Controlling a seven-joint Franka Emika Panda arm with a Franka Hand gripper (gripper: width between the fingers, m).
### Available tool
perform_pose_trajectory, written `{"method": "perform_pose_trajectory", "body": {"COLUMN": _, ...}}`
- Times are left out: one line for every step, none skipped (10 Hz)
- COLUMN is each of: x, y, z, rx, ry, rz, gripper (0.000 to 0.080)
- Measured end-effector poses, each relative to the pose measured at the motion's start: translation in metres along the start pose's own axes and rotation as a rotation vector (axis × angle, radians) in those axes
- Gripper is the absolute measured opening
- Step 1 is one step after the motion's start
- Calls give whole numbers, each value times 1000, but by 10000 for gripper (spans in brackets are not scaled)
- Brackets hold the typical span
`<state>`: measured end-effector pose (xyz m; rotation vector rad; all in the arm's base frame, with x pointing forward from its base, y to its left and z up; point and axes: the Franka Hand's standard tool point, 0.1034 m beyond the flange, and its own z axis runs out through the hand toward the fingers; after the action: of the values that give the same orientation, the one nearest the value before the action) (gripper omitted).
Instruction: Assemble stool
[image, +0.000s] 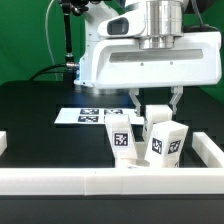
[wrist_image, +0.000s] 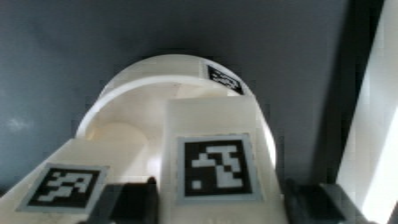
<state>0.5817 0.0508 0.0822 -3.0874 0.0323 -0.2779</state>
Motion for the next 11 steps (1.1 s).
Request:
{"method": "perform_pose_trajectory", "body": {"x": 0, "y": 0, "z": 0, "rx": 0, "ry": 0, "rz": -2, "gripper": 334}}
{"method": "perform_pose_trajectory", "body": {"x": 0, "y": -1, "z": 0, "rx": 6, "ry": 9, "rz": 114, "gripper": 334}}
{"method": "perform_pose_trajectory", "body": {"x": 0, "y": -3, "z": 1, "rx": 13, "ry": 22, "rz": 223, "gripper": 334}}
{"method": "perform_pose_trajectory", "body": {"x": 0, "y": -6, "z": 1, "rx": 19, "ry": 31, "rz": 319, "gripper": 334}}
{"method": "perform_pose_trajectory", "body": {"x": 0, "y": -8, "z": 1, "rx": 29, "ry": 37, "rz": 430, "gripper": 335}}
{"method": "perform_pose_trajectory", "body": {"x": 1, "y": -10, "z": 1, "rx": 40, "ry": 43, "rz": 537, "gripper": 335}}
{"method": "perform_pose_trajectory", "body": {"x": 1, "y": -14, "z": 1, "rx": 47, "ry": 45, "rz": 606, "gripper": 336}}
{"method": "perform_pose_trajectory", "body": {"x": 1, "y": -18, "z": 1, "rx": 60, "ry": 44, "rz": 744, "gripper": 336}}
{"method": "perform_pose_trajectory", "body": {"x": 1, "y": -23, "z": 1, "rx": 75, "ry": 46, "rz": 862, "gripper": 337}}
{"method": "perform_pose_trajectory", "body": {"x": 0, "y": -29, "z": 1, "rx": 90, "ry": 38, "rz": 996, "gripper": 337}}
{"method": "perform_pose_trajectory", "body": {"x": 0, "y": -34, "z": 1, "rx": 96, "ry": 33, "rz": 1053, "gripper": 337}}
